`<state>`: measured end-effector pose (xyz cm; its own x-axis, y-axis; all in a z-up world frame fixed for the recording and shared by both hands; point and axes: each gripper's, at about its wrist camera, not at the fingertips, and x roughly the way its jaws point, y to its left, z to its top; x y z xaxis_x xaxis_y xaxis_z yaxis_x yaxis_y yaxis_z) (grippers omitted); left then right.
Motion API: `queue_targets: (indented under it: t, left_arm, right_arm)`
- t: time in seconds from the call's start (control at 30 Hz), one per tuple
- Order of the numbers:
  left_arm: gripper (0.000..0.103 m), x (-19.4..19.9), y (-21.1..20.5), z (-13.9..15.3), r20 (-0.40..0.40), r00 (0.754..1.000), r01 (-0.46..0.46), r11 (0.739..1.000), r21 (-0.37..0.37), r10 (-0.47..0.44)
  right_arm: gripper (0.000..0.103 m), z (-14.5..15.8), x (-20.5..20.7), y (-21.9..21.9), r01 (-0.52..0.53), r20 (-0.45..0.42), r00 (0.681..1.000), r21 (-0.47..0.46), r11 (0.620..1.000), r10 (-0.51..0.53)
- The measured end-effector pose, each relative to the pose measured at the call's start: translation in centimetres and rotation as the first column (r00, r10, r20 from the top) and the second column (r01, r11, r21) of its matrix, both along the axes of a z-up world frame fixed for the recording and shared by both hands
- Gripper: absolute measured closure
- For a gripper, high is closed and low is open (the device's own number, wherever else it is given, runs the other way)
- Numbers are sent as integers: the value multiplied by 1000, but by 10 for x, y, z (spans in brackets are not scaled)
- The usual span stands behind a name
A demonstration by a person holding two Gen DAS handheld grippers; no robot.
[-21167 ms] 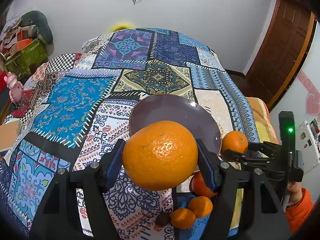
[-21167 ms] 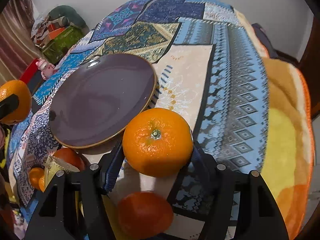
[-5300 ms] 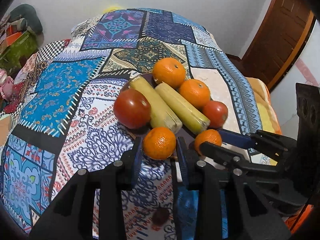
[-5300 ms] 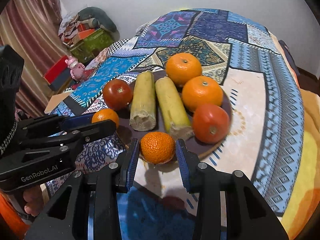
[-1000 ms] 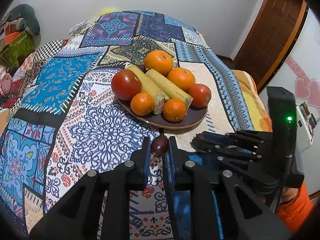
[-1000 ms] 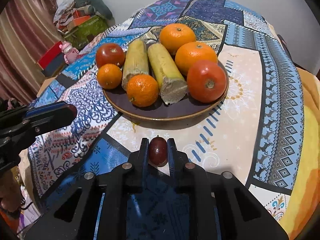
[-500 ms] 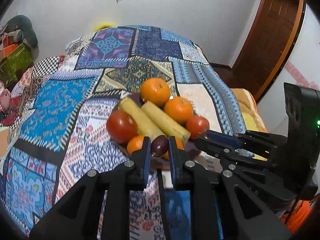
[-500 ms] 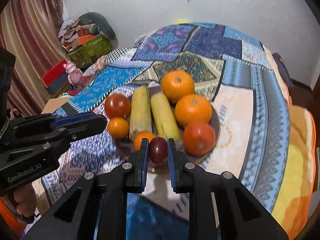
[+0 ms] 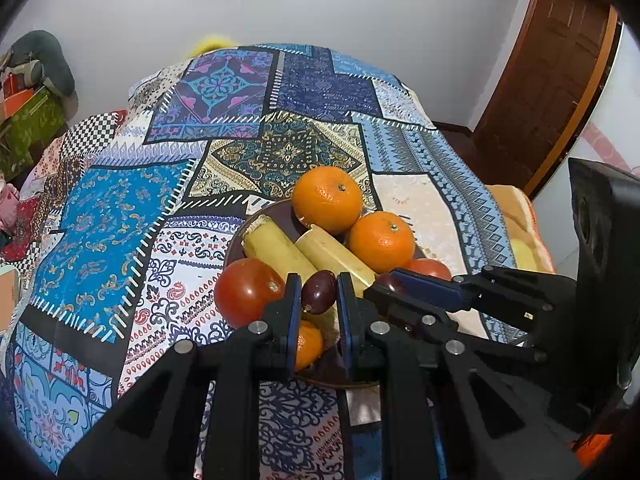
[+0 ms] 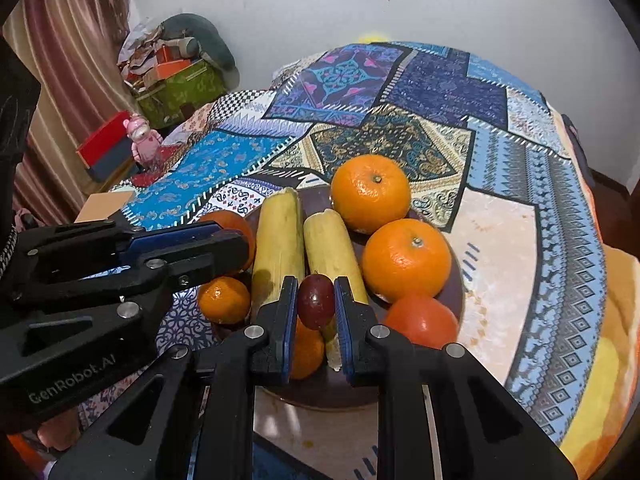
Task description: Organize fruits
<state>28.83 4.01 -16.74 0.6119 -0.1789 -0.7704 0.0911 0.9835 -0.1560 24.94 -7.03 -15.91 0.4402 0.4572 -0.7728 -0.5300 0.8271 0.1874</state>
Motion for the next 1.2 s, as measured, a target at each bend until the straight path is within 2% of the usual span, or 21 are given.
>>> queue_targets:
  t: [0.33,0.43,0.5,0.73,0.97,1.2]
  left_arm:
    - [84,3,-1,-9,-8,1000,-13,1000,8,13]
    - [81,1,1,-6,0,1000,-15,1000,4,15]
    - [77,-3,2,-2,12,1000,-19,1000,4,19]
    - [77,-29,9,35,104,993,-50,999,-5,51]
    - [77,-82,10,101,277,957,-86,996,-6,84]
    - [77,-148,-1,162,452,887,-104,995,-5,95]
  right_arm:
    - [85,-8,0,3,-5,-8,1000,-11,1000,4]
    - [78,-6,-1,0,0,-4,1000,-12,1000,0]
    - [73,-1,-4,-3,7,10,1000,-9,1000,-7]
    - [73,38,-18,-26,54,91,994,37,998,-58]
    - [73,104,-52,-55,97,210,970,139,985,-125]
    - [73,167,-111,-82,103,340,922,239,965,-183]
